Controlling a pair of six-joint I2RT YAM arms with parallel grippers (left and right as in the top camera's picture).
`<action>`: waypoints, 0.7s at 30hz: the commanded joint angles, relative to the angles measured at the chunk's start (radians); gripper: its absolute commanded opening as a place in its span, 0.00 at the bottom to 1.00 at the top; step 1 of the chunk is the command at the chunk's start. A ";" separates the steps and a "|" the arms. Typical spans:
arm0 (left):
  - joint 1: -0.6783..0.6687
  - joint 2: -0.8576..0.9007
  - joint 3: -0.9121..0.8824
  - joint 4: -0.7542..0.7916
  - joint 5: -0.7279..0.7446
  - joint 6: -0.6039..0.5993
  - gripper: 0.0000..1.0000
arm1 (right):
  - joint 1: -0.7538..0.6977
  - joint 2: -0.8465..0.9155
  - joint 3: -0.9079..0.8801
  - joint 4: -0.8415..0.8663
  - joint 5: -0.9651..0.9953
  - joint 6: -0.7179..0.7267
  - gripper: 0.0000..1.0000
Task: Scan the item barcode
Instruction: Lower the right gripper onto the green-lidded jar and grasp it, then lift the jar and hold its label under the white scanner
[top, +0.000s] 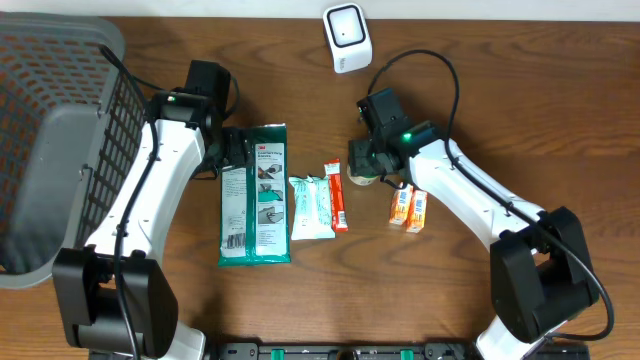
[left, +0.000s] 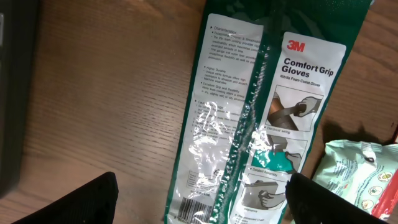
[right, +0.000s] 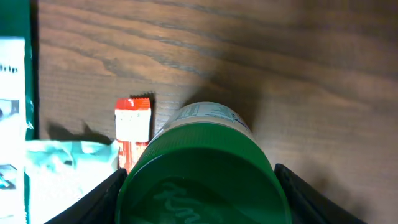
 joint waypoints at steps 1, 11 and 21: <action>0.002 -0.003 0.014 -0.005 -0.009 0.002 0.87 | 0.015 0.005 0.000 0.001 0.023 -0.186 0.61; 0.002 -0.003 0.014 -0.005 -0.009 0.002 0.87 | 0.008 -0.037 0.193 -0.104 0.025 -0.268 0.99; 0.002 -0.003 0.014 -0.005 -0.009 0.002 0.87 | 0.006 -0.047 0.649 -0.586 -0.007 -0.203 0.99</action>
